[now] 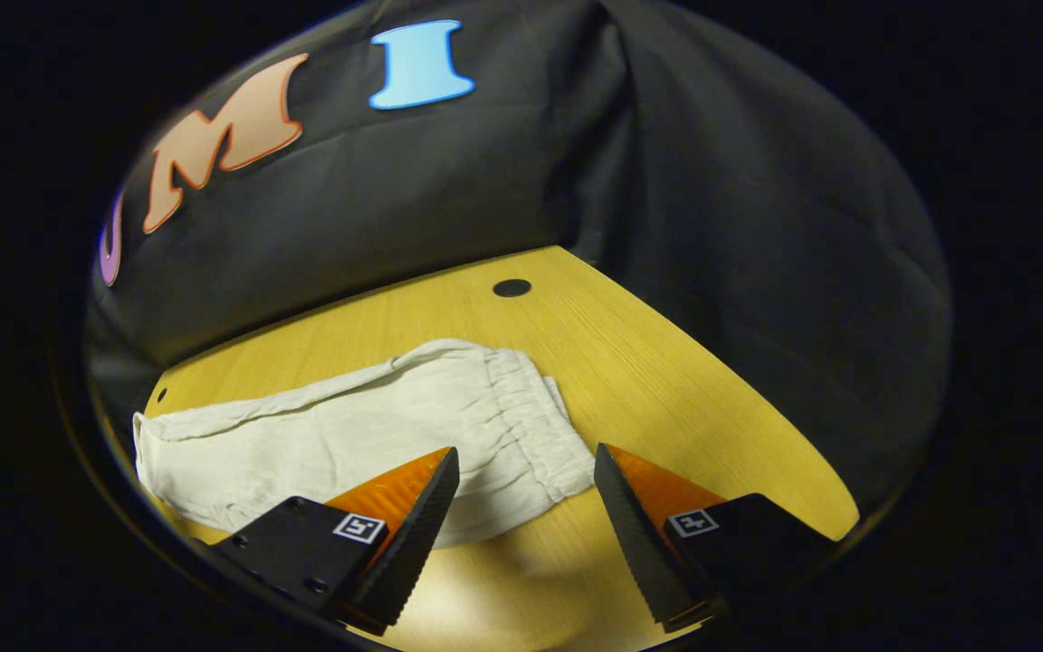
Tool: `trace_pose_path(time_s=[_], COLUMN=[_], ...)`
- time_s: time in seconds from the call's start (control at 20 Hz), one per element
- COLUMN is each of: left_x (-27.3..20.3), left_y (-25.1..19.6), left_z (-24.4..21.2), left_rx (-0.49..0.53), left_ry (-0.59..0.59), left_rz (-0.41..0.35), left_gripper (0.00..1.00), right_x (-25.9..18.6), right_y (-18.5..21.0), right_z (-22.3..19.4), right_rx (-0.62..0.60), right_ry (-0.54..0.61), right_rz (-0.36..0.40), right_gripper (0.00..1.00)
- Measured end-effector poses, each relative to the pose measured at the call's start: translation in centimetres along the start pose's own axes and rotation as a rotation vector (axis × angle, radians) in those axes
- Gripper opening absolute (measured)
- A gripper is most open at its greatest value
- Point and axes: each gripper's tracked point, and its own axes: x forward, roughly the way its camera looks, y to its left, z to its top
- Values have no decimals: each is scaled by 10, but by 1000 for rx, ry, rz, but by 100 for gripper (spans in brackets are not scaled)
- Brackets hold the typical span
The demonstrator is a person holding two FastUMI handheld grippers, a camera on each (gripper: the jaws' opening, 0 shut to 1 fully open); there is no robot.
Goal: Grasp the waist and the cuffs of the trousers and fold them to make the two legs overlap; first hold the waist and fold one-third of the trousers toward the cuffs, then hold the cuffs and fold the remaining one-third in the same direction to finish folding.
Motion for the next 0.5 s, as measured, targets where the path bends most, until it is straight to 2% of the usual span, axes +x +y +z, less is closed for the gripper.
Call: trace_pose_path(time_s=[0.1,0.15,0.2,0.3,0.35,0.5], left_x=[-8,-10,-13,-20,-23,-31], left_y=[0,-1,-1,-2,-3,-5], left_z=[-3,-6,-7,-9,-10,-13], left_rx=[3,4,5,0,-8,-26], left_ry=[8,13,19,23,23,29], left_rz=[8,8,11,13,14,19], left_gripper=[96,96,96,96,95,96], right_x=[4,7,10,14,15,19], right_y=[-8,-9,-10,-5,-5,-8], right_z=[-8,-13,-19,-25,-20,-18], right_rx=[81,116,152,230,253,304], right_ry=[27,46,64,102,73,85], right_rz=[-19,-23,-24,-4,-3,-3], right_gripper=[97,94,97,93,93,92])
